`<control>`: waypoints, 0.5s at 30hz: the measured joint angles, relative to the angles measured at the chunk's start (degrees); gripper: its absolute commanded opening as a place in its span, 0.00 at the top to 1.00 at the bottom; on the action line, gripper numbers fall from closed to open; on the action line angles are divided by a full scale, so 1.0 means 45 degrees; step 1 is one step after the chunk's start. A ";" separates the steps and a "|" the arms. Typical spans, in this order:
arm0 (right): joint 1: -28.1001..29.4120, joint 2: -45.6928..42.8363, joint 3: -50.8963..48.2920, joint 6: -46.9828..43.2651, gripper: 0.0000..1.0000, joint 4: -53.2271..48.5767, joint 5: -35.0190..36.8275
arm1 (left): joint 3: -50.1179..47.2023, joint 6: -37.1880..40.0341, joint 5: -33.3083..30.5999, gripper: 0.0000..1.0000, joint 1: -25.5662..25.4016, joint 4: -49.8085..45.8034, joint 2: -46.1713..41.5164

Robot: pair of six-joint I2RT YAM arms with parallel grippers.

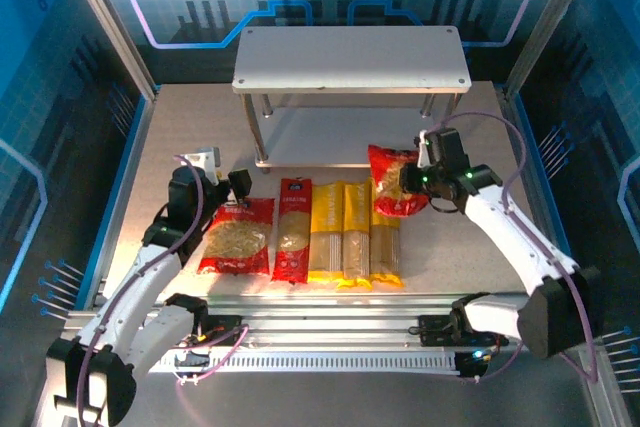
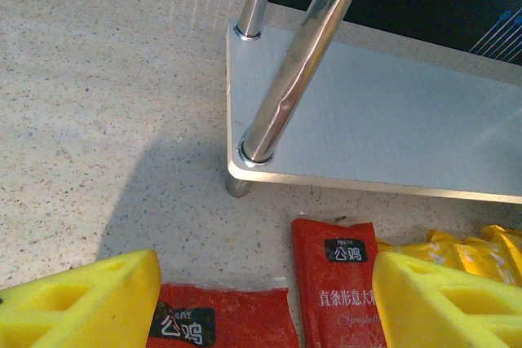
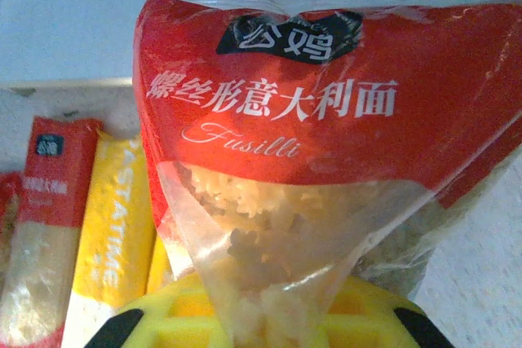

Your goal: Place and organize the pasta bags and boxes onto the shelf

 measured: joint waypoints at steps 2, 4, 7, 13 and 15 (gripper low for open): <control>0.0049 0.0597 0.0301 -0.0005 1.00 0.0505 0.0044 | 0.0005 0.0005 0.0000 0.30 0.0000 0.0000 0.0010; 0.0073 0.1098 0.0549 -0.0024 1.00 0.0894 0.0155 | 0.0005 0.0005 0.0000 0.30 0.0000 0.0000 0.0034; 0.0068 0.1700 0.0952 -0.0044 1.00 0.1258 0.0287 | 0.0005 0.0005 -0.0005 0.30 0.0000 0.0000 0.0053; 0.0073 0.2259 0.1540 -0.0277 1.00 0.1870 0.0447 | 0.0029 0.0010 -0.0005 0.30 0.0000 0.0000 0.0146; 0.0073 0.2307 0.1613 -0.0355 1.00 0.2074 0.0583 | 0.0053 0.0010 -0.0005 0.30 0.0000 -0.0005 0.0219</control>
